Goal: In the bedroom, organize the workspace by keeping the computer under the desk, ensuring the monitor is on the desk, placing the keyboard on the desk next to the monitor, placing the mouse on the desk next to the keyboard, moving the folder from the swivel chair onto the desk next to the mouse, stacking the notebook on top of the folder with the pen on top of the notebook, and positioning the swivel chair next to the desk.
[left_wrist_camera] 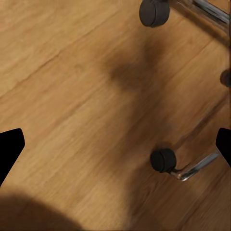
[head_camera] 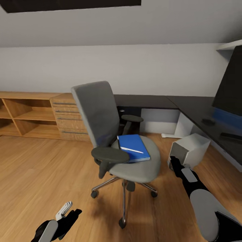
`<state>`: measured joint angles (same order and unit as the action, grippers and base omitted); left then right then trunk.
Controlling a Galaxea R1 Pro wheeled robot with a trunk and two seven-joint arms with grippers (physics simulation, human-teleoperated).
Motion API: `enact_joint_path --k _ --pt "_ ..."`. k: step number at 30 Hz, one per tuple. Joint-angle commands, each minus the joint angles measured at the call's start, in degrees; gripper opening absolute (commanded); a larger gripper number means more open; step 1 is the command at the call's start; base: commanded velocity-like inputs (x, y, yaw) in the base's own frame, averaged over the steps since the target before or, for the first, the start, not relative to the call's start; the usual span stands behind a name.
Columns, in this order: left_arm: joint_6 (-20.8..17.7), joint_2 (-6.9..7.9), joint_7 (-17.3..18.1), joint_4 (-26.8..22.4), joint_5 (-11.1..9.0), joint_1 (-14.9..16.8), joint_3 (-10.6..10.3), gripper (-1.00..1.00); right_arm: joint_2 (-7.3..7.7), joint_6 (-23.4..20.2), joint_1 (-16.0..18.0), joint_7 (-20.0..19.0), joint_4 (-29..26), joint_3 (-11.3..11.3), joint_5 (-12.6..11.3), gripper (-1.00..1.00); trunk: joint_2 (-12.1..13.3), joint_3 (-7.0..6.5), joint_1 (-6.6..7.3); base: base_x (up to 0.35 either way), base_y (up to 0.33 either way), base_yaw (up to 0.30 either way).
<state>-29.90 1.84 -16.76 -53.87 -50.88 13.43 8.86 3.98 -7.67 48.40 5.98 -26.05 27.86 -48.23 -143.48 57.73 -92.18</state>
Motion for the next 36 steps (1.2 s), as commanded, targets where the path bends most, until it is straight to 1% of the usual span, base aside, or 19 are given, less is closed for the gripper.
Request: enact_joint_path --k 1,6,8,10,14,19,24,36 --pt "-0.18 -0.01 -0.46 0.03 -0.6 0.01 0.0 1.0 -0.1 -0.32 0.03 0.64 -0.15 0.12 -0.39 1.0 -0.02 0.05 -0.01 0.218 0.153 -0.052" --pt "-0.16 -0.21 -0.51 0.54 -0.56 0.01 -0.12 1.0 -0.11 -0.39 0.03 0.78 -0.16 0.07 -0.38 1.0 -0.02 0.03 -0.01 0.132 0.085 -0.029" --pt "0.5 -0.87 0.14 1.19 -0.12 0.67 -0.77 1.0 -0.41 -1.04 -0.06 1.44 -0.71 -0.59 -0.01 1.0 -0.02 0.03 -0.01 0.0 0.0 0.0" --pt "1.15 -1.48 0.79 1.83 -0.03 1.31 -1.42 1.0 -0.47 -1.69 -0.06 2.08 -0.68 -0.59 -0.02 1.0 -0.02 0.03 -0.01 0.0 0.0 0.0" --pt "2.42 -1.48 2.07 3.11 -0.03 2.6 -2.71 1.0 -0.47 -2.96 -0.06 2.2 -0.68 -0.59 -0.02 1.0 -0.02 0.03 -0.01 0.0 0.0 0.0" --pt "2.42 -1.48 2.24 4.71 -0.03 4.1 -4.32 1.0 -0.47 -2.96 -0.06 2.2 -0.68 -0.59 -0.02 1.0 -0.02 0.03 -0.01 0.0 0.0 0.0" --pt "2.42 -1.48 2.24 6.32 -0.03 4.1 -5.93 1.0 -0.47 -2.96 -0.06 2.2 -0.68 -0.59 -0.02 1.0 -0.02 0.03 -0.01 0.0 0.0 0.0" --pt "2.42 -1.48 2.24 6.49 -0.03 4.1 -5.99 1.0 -0.47 -2.96 -0.06 2.2 -0.68 -0.59 -0.02 1.0 -0.02 0.03 -0.01 0.0 0.0 0.0"
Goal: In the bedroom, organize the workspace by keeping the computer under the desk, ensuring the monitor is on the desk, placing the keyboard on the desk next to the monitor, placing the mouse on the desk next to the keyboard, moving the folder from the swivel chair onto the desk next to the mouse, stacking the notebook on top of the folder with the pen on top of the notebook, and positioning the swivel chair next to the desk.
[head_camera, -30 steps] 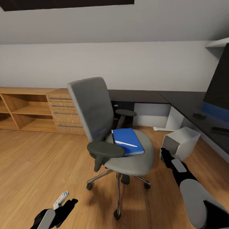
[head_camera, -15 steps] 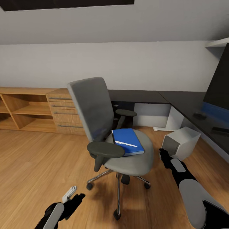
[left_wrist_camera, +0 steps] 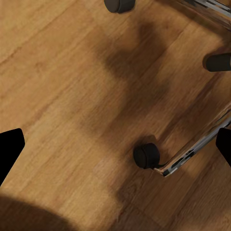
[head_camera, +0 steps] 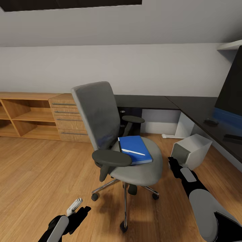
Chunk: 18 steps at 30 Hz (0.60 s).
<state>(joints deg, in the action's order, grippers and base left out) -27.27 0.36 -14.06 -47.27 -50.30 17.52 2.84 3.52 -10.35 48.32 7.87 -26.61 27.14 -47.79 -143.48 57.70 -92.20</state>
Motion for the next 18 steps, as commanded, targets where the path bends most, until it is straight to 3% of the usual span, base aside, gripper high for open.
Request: enact_joint_path --k 1,7,18 --pt "-0.22 0.0 -0.47 -0.11 -0.61 0.01 0.03 1.0 -0.02 -0.28 0.02 0.31 -0.13 0.13 -0.46 1.0 -0.02 0.06 0.01 0.0 0.0 0.0" --pt "-0.22 0.0 -0.47 -0.11 -0.61 0.01 0.03 1.0 -0.02 -0.28 0.02 0.31 -0.13 0.13 -0.46 1.0 -0.02 0.06 0.01 0.0 0.0 0.0" --pt "-2.05 3.48 -3.28 -3.64 -0.47 -3.54 3.61 1.0 0.1 2.07 -0.06 -1.58 0.88 0.55 -0.82 1.0 -0.02 0.06 0.01 0.058 0.0 0.0"
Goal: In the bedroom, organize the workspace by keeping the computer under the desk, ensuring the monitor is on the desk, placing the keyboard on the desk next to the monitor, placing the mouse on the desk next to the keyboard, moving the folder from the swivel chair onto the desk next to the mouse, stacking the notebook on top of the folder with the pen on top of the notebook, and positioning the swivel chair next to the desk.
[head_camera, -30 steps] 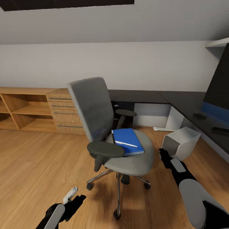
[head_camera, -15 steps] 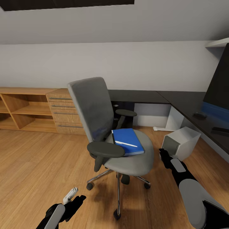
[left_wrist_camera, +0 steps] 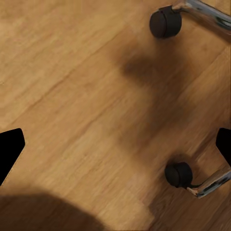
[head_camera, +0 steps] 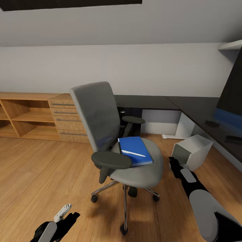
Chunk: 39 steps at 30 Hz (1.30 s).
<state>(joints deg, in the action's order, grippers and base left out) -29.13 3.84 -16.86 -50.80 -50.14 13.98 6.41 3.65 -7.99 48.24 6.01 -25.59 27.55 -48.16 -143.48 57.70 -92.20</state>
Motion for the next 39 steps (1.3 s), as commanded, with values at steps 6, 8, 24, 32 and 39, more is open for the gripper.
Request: enact_joint_path --k 6,8,24,32,39 --pt "-0.34 0.26 -0.7 -2.03 -0.6 -1.93 1.97 1.0 -0.04 -0.1 0.01 0.13 -0.03 0.15 -0.44 1.0 -0.02 0.06 0.01 0.039 0.0 0.0" --pt "-0.35 0.28 -0.72 -2.9 -0.56 -2.55 2.57 1.0 -0.04 -0.08 0.01 0.12 -0.02 0.14 -0.44 1.0 -0.02 0.06 0.01 0.117 0.0 0.0" --pt "-0.4 0.44 -0.89 -3.07 -0.56 -2.72 2.68 1.0 0.0 -0.01 0.01 0.12 0.01 0.14 -0.44 1.0 -0.02 0.06 0.01 0.254 0.0 0.0" --pt "-0.4 0.39 -0.9 -3.08 -0.64 -2.73 2.7 1.0 -0.03 -0.07 0.01 0.2 0.03 0.13 -0.5 1.0 -0.02 0.05 0.01 0.056 0.0 0.005" --pt "-0.4 0.35 -0.9 -3.08 -0.66 -2.73 2.68 1.0 -0.04 -0.09 0.01 0.3 0.09 0.13 -0.52 1.0 -0.02 -0.15 0.01 0.01 0.0 0.126"
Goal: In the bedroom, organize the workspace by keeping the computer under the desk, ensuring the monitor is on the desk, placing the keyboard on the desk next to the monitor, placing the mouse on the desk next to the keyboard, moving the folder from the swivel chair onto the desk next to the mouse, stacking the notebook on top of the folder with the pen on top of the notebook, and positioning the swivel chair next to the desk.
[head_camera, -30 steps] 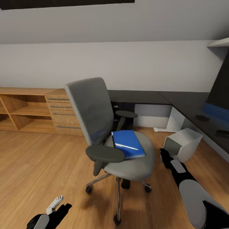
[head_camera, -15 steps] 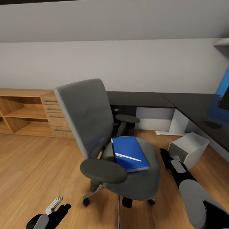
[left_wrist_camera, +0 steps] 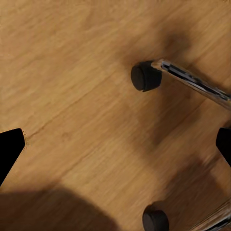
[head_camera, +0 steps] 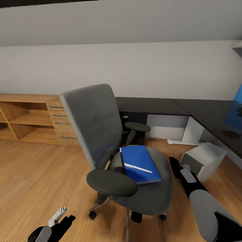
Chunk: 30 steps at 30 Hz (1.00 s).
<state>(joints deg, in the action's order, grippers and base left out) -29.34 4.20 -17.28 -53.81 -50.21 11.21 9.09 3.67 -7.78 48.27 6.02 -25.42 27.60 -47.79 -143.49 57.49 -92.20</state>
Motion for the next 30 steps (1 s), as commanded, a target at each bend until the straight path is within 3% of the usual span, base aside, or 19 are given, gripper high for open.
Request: enact_joint_path --k 1,24,30 --pt "-0.19 -0.03 -0.47 -0.07 -0.59 0.04 0.01 1.0 -0.07 -0.31 -0.02 0.29 -0.07 0.08 -0.87 1.0 -0.02 0.02 0.01 0.003 0.0 0.185" --pt "-0.27 -0.92 -0.22 -0.15 -0.65 0.07 -0.13 1.0 -0.08 -0.22 -0.02 0.31 -0.06 0.08 -0.77 1.0 -0.02 -1.08 0.01 0.0 0.0 0.207" --pt "-0.24 -2.85 0.94 -0.12 -0.9 0.63 -1.04 1.0 -0.07 -0.2 -0.02 0.31 -0.06 0.08 -0.74 1.0 -0.02 -1.37 0.01 0.0 0.0 0.21"
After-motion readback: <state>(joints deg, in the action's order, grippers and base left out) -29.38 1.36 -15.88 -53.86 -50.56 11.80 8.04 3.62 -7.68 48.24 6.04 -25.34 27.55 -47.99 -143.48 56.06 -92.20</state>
